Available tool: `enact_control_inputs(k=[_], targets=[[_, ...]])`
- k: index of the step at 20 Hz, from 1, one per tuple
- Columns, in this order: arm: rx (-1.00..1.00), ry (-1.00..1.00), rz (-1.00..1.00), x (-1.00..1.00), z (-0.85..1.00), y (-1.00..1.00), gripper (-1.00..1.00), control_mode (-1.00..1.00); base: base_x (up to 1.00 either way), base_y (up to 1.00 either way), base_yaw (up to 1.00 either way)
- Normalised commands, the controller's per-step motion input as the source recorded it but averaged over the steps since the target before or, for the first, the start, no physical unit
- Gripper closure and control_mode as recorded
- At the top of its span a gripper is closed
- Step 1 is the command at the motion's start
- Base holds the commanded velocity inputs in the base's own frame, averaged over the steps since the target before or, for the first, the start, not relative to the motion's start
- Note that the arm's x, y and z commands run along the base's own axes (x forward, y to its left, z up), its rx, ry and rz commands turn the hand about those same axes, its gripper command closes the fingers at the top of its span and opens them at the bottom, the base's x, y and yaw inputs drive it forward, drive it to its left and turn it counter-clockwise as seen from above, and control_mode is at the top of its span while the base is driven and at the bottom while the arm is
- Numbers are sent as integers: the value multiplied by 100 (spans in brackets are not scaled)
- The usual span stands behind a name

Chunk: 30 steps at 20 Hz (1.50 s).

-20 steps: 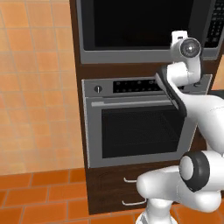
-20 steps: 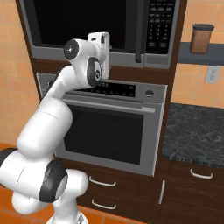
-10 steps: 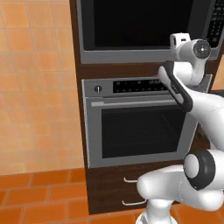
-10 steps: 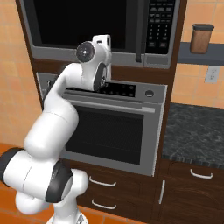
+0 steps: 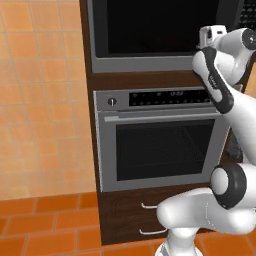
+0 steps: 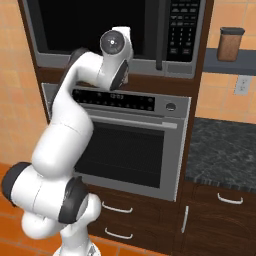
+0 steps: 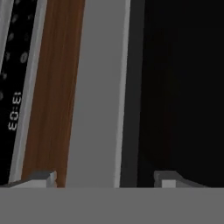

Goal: Pick the lime from the sink and place it in the bowl. Then pick the bowl and place it in the microwave. Then close the microwave door and press the start button.

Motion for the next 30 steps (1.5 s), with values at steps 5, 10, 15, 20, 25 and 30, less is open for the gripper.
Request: enact_control_inputs(k=[5, 10, 15, 20, 25, 30], targets=[[23, -7, 19, -100, 1, -28, -100, -100, 0, 0, 0], [16, -19, 12, -82, 10, -81, -100, -100, 0, 0, 0], [2, -22, 8, -18, 18, -100, -100, -100, 0, 0, 0], [2, -12, 12, 0, 9, -87, -100, -100, 0, 0, 0], [-3, 1, 2, 9, 1, 3, 100, -100, 0, 0, 0], [-14, -3, 0, 56, 0, 15, 100, -100, 0, 0, 0]])
